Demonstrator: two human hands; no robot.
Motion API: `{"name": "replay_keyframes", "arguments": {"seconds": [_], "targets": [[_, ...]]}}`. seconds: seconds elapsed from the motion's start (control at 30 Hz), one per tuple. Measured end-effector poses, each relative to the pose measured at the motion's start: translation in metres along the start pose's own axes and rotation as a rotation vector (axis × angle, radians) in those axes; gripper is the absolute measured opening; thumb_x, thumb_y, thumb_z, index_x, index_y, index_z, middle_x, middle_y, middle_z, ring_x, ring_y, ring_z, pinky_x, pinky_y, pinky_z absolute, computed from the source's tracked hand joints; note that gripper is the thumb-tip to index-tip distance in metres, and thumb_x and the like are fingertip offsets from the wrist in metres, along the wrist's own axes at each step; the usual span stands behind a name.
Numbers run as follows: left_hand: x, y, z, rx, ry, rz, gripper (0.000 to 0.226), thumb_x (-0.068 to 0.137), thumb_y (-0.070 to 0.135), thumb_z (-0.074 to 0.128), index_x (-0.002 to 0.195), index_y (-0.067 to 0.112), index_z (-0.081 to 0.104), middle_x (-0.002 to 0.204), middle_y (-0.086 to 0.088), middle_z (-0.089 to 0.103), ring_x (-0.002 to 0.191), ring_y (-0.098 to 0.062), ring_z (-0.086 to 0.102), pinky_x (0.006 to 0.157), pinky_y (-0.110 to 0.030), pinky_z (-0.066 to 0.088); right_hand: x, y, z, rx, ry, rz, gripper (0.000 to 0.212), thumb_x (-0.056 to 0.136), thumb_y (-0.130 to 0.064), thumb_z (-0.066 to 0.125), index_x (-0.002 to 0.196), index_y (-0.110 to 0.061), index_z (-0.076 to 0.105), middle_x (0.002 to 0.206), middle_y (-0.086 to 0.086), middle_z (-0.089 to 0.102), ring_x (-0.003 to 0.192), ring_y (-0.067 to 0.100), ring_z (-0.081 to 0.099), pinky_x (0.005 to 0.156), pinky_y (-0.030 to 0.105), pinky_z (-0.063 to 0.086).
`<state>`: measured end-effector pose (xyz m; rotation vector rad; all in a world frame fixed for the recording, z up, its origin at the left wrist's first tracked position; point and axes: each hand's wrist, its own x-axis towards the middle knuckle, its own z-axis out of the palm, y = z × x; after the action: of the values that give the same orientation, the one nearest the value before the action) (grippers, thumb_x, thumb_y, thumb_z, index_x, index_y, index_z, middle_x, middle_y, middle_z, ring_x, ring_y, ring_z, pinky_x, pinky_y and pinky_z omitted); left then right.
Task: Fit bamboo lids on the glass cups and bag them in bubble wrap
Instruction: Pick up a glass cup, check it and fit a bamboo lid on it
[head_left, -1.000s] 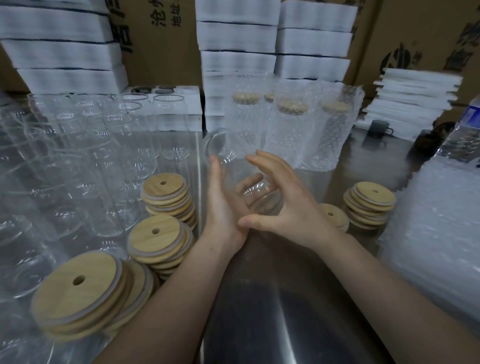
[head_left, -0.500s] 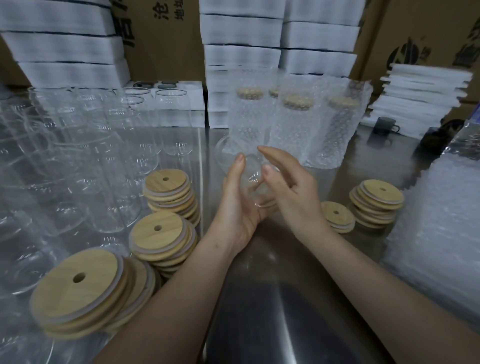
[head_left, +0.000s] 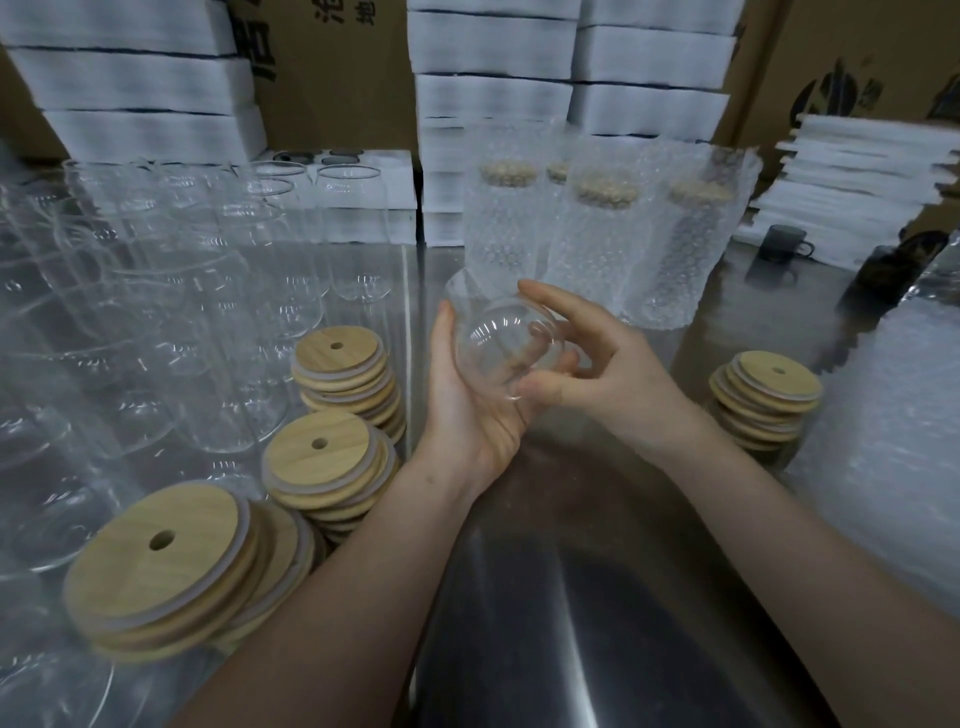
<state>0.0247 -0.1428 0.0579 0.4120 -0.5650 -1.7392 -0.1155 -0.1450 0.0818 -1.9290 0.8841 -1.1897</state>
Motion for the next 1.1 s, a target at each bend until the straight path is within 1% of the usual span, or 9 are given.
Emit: {"name": "replay_keyframes", "arguments": {"seconds": [0.1,0.27,0.37,0.57,0.7,0.77,0.9,1.03,1.1], "targets": [[0.000,-0.001,0.002,-0.052,-0.019,-0.050,0.079,0.090,0.069,0.039,0.112,0.000,0.069,0.114,-0.021,0.064,0.093,-0.033,0.071,0.078,-0.038,0.060,-0.002,-0.002,0.009,-0.140,0.061,-0.081,0.073,0.061,-0.032,0.087,0.122,-0.048,0.051,0.125,-0.031,0.052,0.114,0.002,0.055,0.088,0.016,0.046],[-0.003,-0.002,0.003,0.010,-0.118,-0.117,0.079,0.093,0.069,0.030,0.096,0.005,0.077,0.109,-0.015,0.070,0.101,-0.025,0.069,0.093,-0.033,0.055,-0.002,-0.006,0.023,-0.405,0.246,-0.054,0.079,0.051,-0.072,0.071,0.117,-0.045,0.037,0.108,-0.025,0.050,0.103,0.002,0.055,0.083,0.021,0.046],[-0.005,-0.003,0.006,0.036,-0.178,-0.142,0.082,0.096,0.066,0.021,0.093,0.008,0.079,0.100,-0.011,0.074,0.094,-0.018,0.072,0.086,-0.027,0.057,-0.002,-0.005,0.026,-0.497,0.319,-0.053,0.076,0.053,-0.081,0.061,0.111,-0.040,0.031,0.109,-0.019,0.047,0.095,-0.004,0.049,0.074,0.012,0.039],[-0.002,-0.006,0.006,0.117,-0.094,-0.073,0.072,0.097,0.064,0.026,0.103,0.011,0.074,0.102,-0.011,0.072,0.093,-0.021,0.068,0.077,-0.029,0.057,-0.001,0.000,0.025,-0.460,0.369,-0.092,0.056,0.082,-0.071,0.044,0.110,-0.023,0.041,0.111,-0.008,0.051,0.095,0.002,0.050,0.074,0.024,0.040],[-0.002,-0.007,0.006,0.167,-0.111,-0.077,0.081,0.096,0.067,0.017,0.098,0.016,0.079,0.100,-0.010,0.074,0.092,-0.019,0.069,0.076,-0.030,0.060,-0.001,0.000,0.023,-0.438,0.390,-0.162,0.074,0.091,-0.074,0.024,0.114,-0.009,0.050,0.109,-0.006,0.054,0.094,0.005,0.054,0.076,0.013,0.042],[-0.002,-0.007,0.006,0.207,-0.117,-0.079,0.082,0.096,0.068,0.015,0.106,0.013,0.075,0.104,-0.013,0.073,0.090,-0.020,0.071,0.070,-0.032,0.060,-0.003,0.001,0.023,-0.433,0.416,-0.180,0.059,0.098,-0.057,0.028,0.110,-0.005,0.054,0.104,-0.001,0.059,0.092,0.011,0.058,0.077,0.027,0.048],[-0.001,-0.005,0.005,0.303,-0.023,-0.049,0.084,0.093,0.071,0.019,0.133,0.006,0.054,0.131,-0.021,0.059,0.061,-0.021,0.067,0.044,-0.024,0.049,-0.002,-0.001,0.019,-0.373,0.429,-0.176,0.043,0.101,-0.033,0.030,0.108,-0.002,0.058,0.083,-0.006,0.062,0.080,0.018,0.064,0.078,0.038,0.052],[0.000,-0.006,0.011,0.429,0.094,0.047,0.072,0.092,0.071,0.021,0.116,0.022,0.068,0.107,-0.009,0.072,0.037,-0.016,0.050,0.035,-0.019,0.031,-0.003,-0.007,0.009,-0.406,0.466,-0.116,0.032,0.097,-0.020,0.033,0.110,-0.009,0.061,0.083,-0.014,0.063,0.079,0.011,0.066,0.075,0.016,0.046],[0.002,-0.007,0.012,0.498,0.176,0.120,0.068,0.091,0.070,0.028,0.135,0.023,0.051,0.105,-0.006,0.073,0.037,-0.018,0.045,0.037,-0.020,0.027,-0.003,-0.012,0.000,-0.498,0.509,-0.058,0.034,0.090,-0.014,0.034,0.111,-0.012,0.060,0.097,-0.003,0.069,0.090,0.019,0.067,0.080,0.029,0.049]]}}
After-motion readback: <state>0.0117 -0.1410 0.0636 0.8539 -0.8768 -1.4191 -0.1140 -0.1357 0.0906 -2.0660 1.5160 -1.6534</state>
